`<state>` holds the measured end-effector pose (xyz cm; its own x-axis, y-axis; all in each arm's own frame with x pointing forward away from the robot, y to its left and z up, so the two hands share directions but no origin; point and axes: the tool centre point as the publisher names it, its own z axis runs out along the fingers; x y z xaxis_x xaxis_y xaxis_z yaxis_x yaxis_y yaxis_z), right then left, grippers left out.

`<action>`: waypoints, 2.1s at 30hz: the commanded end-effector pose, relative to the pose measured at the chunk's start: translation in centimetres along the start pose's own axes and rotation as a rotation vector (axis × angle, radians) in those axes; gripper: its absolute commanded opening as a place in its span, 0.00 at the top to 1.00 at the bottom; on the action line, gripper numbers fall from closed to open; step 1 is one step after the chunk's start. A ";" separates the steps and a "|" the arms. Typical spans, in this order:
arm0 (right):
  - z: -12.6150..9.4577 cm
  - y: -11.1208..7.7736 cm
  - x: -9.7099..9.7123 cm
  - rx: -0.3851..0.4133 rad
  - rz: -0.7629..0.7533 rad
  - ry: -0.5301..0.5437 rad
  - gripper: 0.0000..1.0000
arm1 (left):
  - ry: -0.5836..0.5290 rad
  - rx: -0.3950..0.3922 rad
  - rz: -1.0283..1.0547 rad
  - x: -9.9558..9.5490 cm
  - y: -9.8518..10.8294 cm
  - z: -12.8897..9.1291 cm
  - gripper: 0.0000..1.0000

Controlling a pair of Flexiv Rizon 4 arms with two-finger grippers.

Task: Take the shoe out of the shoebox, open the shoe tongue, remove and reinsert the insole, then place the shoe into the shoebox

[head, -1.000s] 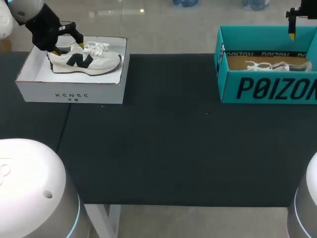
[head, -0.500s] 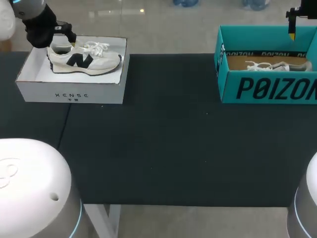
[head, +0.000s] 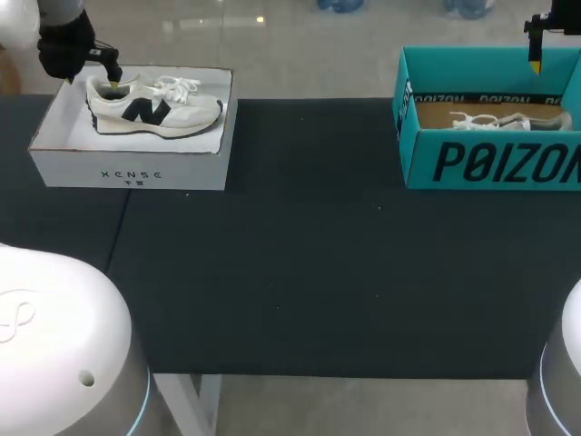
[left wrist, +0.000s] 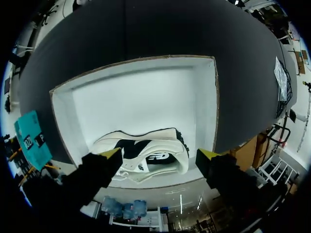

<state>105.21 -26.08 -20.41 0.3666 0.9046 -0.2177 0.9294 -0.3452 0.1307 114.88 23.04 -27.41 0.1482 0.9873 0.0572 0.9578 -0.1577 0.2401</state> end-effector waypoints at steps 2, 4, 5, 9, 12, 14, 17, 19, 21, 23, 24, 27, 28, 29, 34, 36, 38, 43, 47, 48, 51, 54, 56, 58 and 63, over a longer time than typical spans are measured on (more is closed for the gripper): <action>0.0 0.0 -0.1 -0.001 0.000 0.000 0.00 | 0.012 0.126 0.001 1.4 4.4 3.0 0.00; 0.0 0.0 -0.1 -0.001 0.000 0.000 0.00 | 0.015 0.147 0.000 1.9 4.8 3.7 0.00; 0.0 0.0 -0.1 -0.001 0.000 0.000 0.00 | 0.014 0.154 -0.004 2.2 5.1 4.0 0.00; 0.0 0.0 -0.1 -0.001 0.000 0.000 0.00 | 0.017 0.204 0.002 2.5 5.6 5.2 0.00; 0.0 0.0 -0.1 -0.001 0.000 0.000 0.00 | 0.022 0.233 -0.016 2.8 5.9 5.7 0.00; 0.0 0.0 -0.1 -0.001 0.000 0.000 0.00 | 0.020 0.251 -0.041 3.3 6.0 5.8 0.00; 0.0 0.0 -0.1 -0.001 0.000 0.000 0.00 | 0.029 0.255 -0.066 4.0 6.3 6.0 0.00; 0.0 0.0 -0.1 -0.001 0.000 0.000 0.00 | 0.031 0.261 -0.073 4.4 6.4 6.1 0.00; 0.0 0.0 -0.1 -0.001 0.000 0.000 0.00 | 0.031 0.269 -0.080 4.7 6.2 6.0 0.00; 0.0 0.0 -0.1 -0.001 0.000 0.000 0.00 | 0.029 0.274 -0.088 5.0 6.0 6.2 0.00; 0.0 0.0 -0.1 -0.001 0.000 0.000 0.00 | 0.024 0.280 -0.093 5.1 6.0 6.4 0.00; 0.0 0.0 -0.1 -0.001 0.000 0.000 0.00 | 0.026 0.293 -0.090 5.3 5.7 6.9 0.00; 0.0 0.0 -0.1 -0.001 0.000 0.000 0.00 | 0.025 0.295 -0.090 5.3 5.6 7.0 0.00; 0.0 0.0 -0.1 -0.001 0.000 0.000 0.00 | 0.025 0.296 -0.090 5.4 5.6 7.2 0.00; 0.0 0.0 -0.1 -0.001 0.000 0.000 0.00 | 0.018 0.305 -0.087 5.3 5.7 7.9 0.00; 0.0 0.0 -0.1 -0.001 0.000 0.000 0.00 | 0.015 0.308 -0.085 5.3 5.9 8.5 0.00; 0.0 0.0 -0.1 -0.001 0.000 0.000 0.00 | 0.015 0.310 -0.084 5.3 6.0 8.8 0.00; 0.0 0.0 -0.1 -0.001 0.000 0.000 0.00 | 0.015 0.325 -0.094 5.4 6.1 9.7 0.00; 0.0 0.0 -0.1 -0.001 0.000 0.000 0.00 | 0.012 0.334 -0.110 5.7 6.2 10.4 0.00; 0.0 0.0 -0.1 -0.001 0.000 0.000 0.00 | 0.012 0.335 -0.113 5.8 6.3 10.6 0.00; 0.0 0.0 -0.1 -0.001 0.000 0.000 0.00 | 0.013 0.336 -0.121 5.9 6.4 10.8 0.00; 0.0 0.0 -0.1 -0.001 0.000 0.000 0.00 | 0.006 0.336 -0.132 6.1 6.8 11.1 0.00; 0.0 0.0 -0.1 -0.001 0.000 0.000 0.00 | 0.003 0.333 -0.132 6.0 6.9 11.1 0.00; 0.0 0.0 -0.1 -0.001 0.000 0.000 0.00 | -0.004 0.335 -0.136 5.8 6.9 11.2 0.00; 0.0 0.0 -0.1 -0.001 0.000 0.000 0.00 | -0.013 0.335 -0.145 5.6 7.3 11.2 0.00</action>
<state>105.21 -26.08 -20.40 0.3666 0.9046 -0.2174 0.9294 -0.3453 0.1305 123.80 27.45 -35.94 0.0052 0.9993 0.0362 0.9962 -0.0083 0.0865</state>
